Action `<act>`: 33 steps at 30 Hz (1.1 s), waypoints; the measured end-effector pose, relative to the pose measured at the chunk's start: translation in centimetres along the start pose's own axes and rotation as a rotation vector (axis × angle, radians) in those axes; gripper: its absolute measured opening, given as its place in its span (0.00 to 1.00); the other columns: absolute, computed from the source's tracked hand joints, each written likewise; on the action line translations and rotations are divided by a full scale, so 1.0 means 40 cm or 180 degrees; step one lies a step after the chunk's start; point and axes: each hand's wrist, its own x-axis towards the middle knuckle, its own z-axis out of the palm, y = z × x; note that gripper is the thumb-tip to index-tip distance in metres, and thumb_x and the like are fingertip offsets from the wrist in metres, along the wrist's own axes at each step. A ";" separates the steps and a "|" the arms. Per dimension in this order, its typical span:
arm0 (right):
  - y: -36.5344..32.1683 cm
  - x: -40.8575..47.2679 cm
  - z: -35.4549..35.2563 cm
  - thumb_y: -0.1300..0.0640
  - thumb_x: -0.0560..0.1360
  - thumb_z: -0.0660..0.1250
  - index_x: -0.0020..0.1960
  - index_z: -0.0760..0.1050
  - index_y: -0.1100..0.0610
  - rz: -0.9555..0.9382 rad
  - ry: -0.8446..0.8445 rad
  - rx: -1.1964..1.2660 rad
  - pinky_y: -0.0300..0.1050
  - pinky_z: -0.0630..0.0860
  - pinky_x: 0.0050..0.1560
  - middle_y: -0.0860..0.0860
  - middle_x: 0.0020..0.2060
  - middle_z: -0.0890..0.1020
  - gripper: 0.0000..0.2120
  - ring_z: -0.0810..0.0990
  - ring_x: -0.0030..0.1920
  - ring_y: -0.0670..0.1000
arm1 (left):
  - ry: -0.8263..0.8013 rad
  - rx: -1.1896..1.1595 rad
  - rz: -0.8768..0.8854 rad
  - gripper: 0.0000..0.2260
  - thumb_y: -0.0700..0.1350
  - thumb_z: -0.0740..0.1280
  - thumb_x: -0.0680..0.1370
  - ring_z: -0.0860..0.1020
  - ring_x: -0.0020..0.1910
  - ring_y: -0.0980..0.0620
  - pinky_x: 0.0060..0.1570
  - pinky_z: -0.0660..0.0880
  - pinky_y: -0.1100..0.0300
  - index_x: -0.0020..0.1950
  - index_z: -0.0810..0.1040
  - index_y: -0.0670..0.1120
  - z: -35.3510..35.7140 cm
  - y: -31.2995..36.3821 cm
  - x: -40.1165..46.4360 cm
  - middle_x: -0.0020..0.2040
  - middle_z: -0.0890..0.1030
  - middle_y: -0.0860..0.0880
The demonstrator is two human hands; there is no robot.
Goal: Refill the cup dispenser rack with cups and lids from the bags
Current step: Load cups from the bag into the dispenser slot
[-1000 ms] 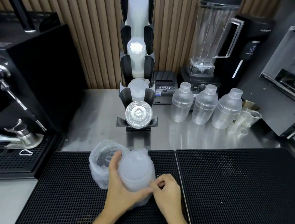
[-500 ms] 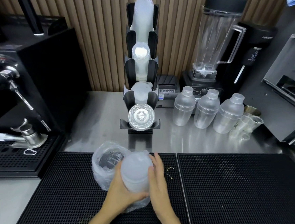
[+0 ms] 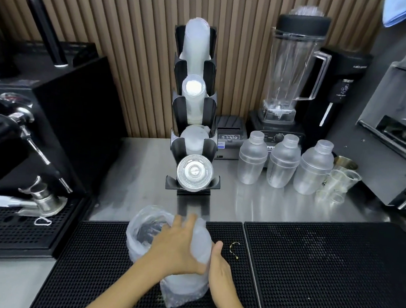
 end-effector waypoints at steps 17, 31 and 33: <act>-0.227 0.051 -0.045 0.37 0.73 0.43 0.69 0.67 0.52 -0.0603 0.0964 0.0487 0.38 0.58 0.67 0.46 0.67 0.71 0.32 0.66 0.66 0.41 | 0.1483 -0.1242 0.0727 0.34 0.55 0.78 0.60 0.67 0.58 0.59 0.52 0.67 0.64 0.58 0.61 0.66 -0.376 0.041 -0.009 0.56 0.68 0.65; -0.440 0.233 -0.070 0.46 0.80 0.49 0.70 0.65 0.48 -0.1490 0.1001 0.0219 0.37 0.58 0.70 0.41 0.68 0.69 0.21 0.64 0.68 0.37 | 0.0761 0.0242 0.0297 0.42 0.58 0.75 0.64 0.74 0.56 0.45 0.51 0.74 0.55 0.70 0.60 0.46 -0.483 0.023 0.455 0.62 0.73 0.44; -0.441 0.255 -0.067 0.46 0.80 0.49 0.70 0.65 0.48 -0.1479 0.1005 0.0221 0.37 0.59 0.70 0.41 0.68 0.69 0.21 0.64 0.68 0.37 | 0.0628 0.0544 0.0247 0.44 0.58 0.74 0.67 0.73 0.61 0.40 0.57 0.74 0.51 0.73 0.54 0.45 -0.459 0.018 0.491 0.68 0.68 0.40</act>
